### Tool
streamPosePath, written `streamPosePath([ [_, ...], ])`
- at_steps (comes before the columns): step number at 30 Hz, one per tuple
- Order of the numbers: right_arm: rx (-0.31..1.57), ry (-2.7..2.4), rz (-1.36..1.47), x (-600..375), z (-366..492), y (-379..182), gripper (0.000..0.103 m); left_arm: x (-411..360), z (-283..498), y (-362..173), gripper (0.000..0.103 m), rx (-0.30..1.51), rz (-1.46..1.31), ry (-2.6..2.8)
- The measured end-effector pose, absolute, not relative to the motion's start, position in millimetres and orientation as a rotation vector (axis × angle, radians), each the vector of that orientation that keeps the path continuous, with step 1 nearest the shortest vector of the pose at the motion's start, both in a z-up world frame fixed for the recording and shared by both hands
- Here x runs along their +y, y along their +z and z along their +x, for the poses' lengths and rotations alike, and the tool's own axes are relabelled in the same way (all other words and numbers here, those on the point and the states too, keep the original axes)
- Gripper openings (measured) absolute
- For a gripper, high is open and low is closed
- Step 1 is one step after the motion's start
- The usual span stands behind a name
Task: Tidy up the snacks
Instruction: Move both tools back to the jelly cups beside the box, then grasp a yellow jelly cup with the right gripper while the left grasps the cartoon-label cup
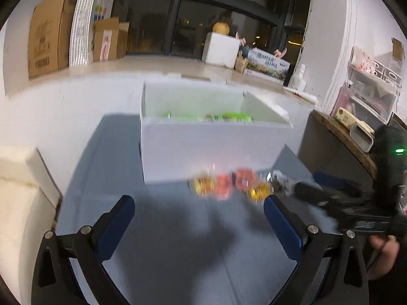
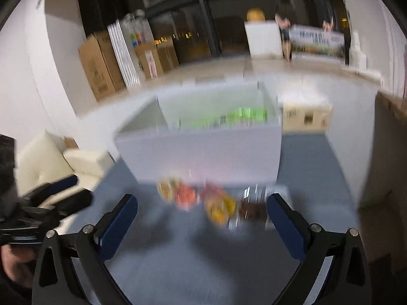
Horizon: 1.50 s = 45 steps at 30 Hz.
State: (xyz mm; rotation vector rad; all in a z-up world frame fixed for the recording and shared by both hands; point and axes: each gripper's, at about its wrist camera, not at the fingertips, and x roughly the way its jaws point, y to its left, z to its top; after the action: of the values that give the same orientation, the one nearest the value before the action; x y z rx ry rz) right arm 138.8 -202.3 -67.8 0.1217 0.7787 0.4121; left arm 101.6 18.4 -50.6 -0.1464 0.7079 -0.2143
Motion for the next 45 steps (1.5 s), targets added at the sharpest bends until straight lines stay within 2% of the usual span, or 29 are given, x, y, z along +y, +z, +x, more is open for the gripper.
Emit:
streamPosePath([
  [6, 0.841, 0.389, 0.119, -190, 169, -99, 0.103, 25, 97, -73, 0.103, 0.756, -0.192, -0.193],
  [8, 0.864, 0.366, 0.089, -186, 183, -105, 0.100, 26, 98, -77, 0.103, 0.766, -0.197, -0.193],
  [9, 0.874, 0.363, 0.081, -183, 189, -107, 0.094, 25, 98, -79, 0.103, 0.767, -0.195, -0.190],
  [12, 0.919, 0.351, 0.039, -175, 204, -118, 0.068, 23, 100, -83, 0.103, 0.778, -0.191, -0.193],
  [15, 0.916, 0.359, 0.016, -175, 204, -119, 0.056, 21, 105, -87, 0.103, 0.791, -0.184, -0.192],
  [16, 0.925, 0.363, 0.017, -175, 203, -121, 0.043, 21, 108, -89, 0.103, 0.794, -0.183, -0.193],
  [18, 0.931, 0.378, 0.051, -183, 199, -122, 0.036, 19, 115, -93, 0.103, 0.807, -0.170, -0.192],
  [23, 0.890, 0.406, 0.090, -199, 180, -111, 0.029, 14, 138, -101, 0.103, 0.829, -0.154, -0.189],
  [25, 0.868, 0.419, 0.110, -206, 171, -104, 0.013, 11, 150, -103, 0.103, 0.841, -0.167, -0.199],
  [32, 0.880, 0.433, 0.077, -206, 163, -112, 0.014, -6, 177, -110, 0.103, 0.869, -0.124, -0.174],
  [33, 0.879, 0.422, 0.072, -206, 162, -113, 0.023, -7, 177, -111, 0.103, 0.869, -0.119, -0.181],
  [34, 0.880, 0.420, 0.067, -205, 161, -113, 0.047, -9, 177, -112, 0.103, 0.869, -0.115, -0.181],
  [36, 0.863, 0.431, 0.067, -204, 161, -113, 0.077, -10, 177, -113, 0.103, 0.872, -0.111, -0.185],
  [44, 0.910, 0.489, 0.060, -186, 195, -127, 0.075, -3, 180, -117, 0.103, 0.879, -0.117, -0.160],
  [45, 0.913, 0.488, 0.074, -188, 196, -127, 0.056, -2, 180, -117, 0.103, 0.876, -0.108, -0.153],
])
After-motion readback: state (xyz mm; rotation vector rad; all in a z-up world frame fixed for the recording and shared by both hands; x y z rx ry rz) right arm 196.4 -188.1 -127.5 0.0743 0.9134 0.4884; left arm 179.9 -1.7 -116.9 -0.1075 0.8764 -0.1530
